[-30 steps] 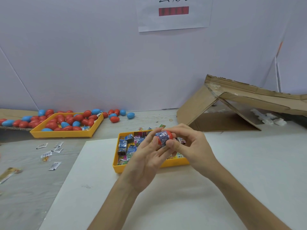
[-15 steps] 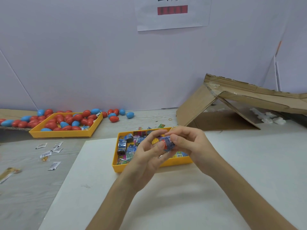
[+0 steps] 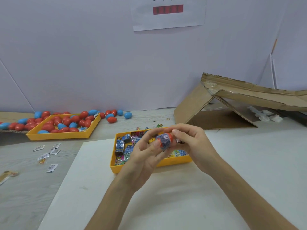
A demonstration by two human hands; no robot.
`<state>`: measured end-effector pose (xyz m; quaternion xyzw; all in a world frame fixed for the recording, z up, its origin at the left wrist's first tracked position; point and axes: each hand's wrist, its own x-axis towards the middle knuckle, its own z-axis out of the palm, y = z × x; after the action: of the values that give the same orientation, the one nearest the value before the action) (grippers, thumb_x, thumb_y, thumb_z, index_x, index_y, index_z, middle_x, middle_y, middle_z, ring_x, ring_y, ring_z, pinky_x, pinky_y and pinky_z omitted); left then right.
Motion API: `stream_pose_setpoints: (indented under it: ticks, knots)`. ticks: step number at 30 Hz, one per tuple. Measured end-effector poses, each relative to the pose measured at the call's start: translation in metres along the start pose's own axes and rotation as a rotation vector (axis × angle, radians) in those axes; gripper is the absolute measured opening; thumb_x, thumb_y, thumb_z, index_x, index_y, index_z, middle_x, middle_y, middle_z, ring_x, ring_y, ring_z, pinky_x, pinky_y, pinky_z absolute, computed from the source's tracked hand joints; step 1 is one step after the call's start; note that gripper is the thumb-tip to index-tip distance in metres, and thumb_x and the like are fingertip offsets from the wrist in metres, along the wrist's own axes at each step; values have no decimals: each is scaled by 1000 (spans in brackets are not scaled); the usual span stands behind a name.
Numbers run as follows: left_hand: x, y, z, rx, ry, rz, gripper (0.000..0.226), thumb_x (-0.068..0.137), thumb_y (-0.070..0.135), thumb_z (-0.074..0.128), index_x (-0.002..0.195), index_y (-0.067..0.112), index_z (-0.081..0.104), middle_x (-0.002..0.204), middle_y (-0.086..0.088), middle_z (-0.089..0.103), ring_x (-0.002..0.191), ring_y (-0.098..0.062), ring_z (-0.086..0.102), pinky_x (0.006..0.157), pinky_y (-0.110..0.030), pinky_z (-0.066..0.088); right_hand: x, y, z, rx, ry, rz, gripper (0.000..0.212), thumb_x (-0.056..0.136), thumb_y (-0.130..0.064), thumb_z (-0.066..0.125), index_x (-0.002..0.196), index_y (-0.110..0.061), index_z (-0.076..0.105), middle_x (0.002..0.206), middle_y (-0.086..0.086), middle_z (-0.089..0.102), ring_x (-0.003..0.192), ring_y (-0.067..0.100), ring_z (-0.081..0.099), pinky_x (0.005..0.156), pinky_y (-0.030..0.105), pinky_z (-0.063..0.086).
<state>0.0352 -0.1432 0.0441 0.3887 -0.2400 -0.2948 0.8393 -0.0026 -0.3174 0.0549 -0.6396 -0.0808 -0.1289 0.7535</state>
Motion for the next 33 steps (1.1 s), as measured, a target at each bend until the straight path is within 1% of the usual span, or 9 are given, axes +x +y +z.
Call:
stream_pose_setpoints:
  ticks: [3,6,8,14,17,21,24,27,33]
  knots:
    - [1,0,-1,-75,51,13,51,74,19,89,121,15,71,131,-24,64,123,-35,63,94,-34,55,-1,1,1,-130,129,-187,12,91,-7,67,99,-13,74,91,6,75,89,26,74,71,36,61]
    - [2,-1,-2,-87,102,32,53,67,16,93,117,16,73,127,-20,66,119,-33,65,93,-34,56,-3,0,5,-245,86,-337,17,84,-7,72,90,-22,77,98,2,70,97,25,70,73,28,58]
    - [3,-1,-2,-75,110,50,58,62,19,96,115,17,73,124,-17,68,120,-31,65,92,-33,56,-4,1,7,-310,67,-372,14,83,-6,74,90,-18,77,100,-1,70,99,24,69,75,26,56]
    - [4,-1,-1,-66,112,67,63,57,22,99,115,16,72,123,-16,68,119,-30,65,92,-34,57,-3,2,7,-299,60,-316,15,81,5,77,86,-9,76,102,5,68,100,23,68,77,34,59]
    - [4,0,-3,-42,103,70,65,59,22,98,117,16,71,124,-15,68,119,-30,65,92,-34,56,-2,1,6,-277,25,-253,17,82,7,76,82,-10,74,106,11,66,98,17,69,75,29,58]
    - [3,1,-3,-1,110,76,62,60,24,97,117,17,72,122,-14,69,116,-28,67,90,-31,56,-2,3,4,-368,-6,-285,7,85,-6,73,84,-12,72,108,-2,64,103,15,68,77,34,58]
    - [4,0,-3,29,125,89,47,69,16,91,113,19,74,115,-9,71,112,-24,68,89,-30,56,-1,5,2,-438,3,-311,2,86,-13,70,84,-12,70,107,-7,61,107,17,65,80,37,57]
    - [4,-2,-6,71,140,97,30,83,8,74,110,22,75,113,-4,72,111,-21,69,89,-30,56,-1,6,3,-473,-16,-309,3,88,-15,67,85,-14,66,108,-10,57,107,21,61,83,33,54]
    - [4,-3,-5,128,122,99,31,81,10,74,109,24,76,114,-1,73,111,-18,69,88,-28,56,-3,1,4,-640,-39,-362,4,90,-10,61,86,-11,60,110,-6,55,107,19,57,87,20,45]
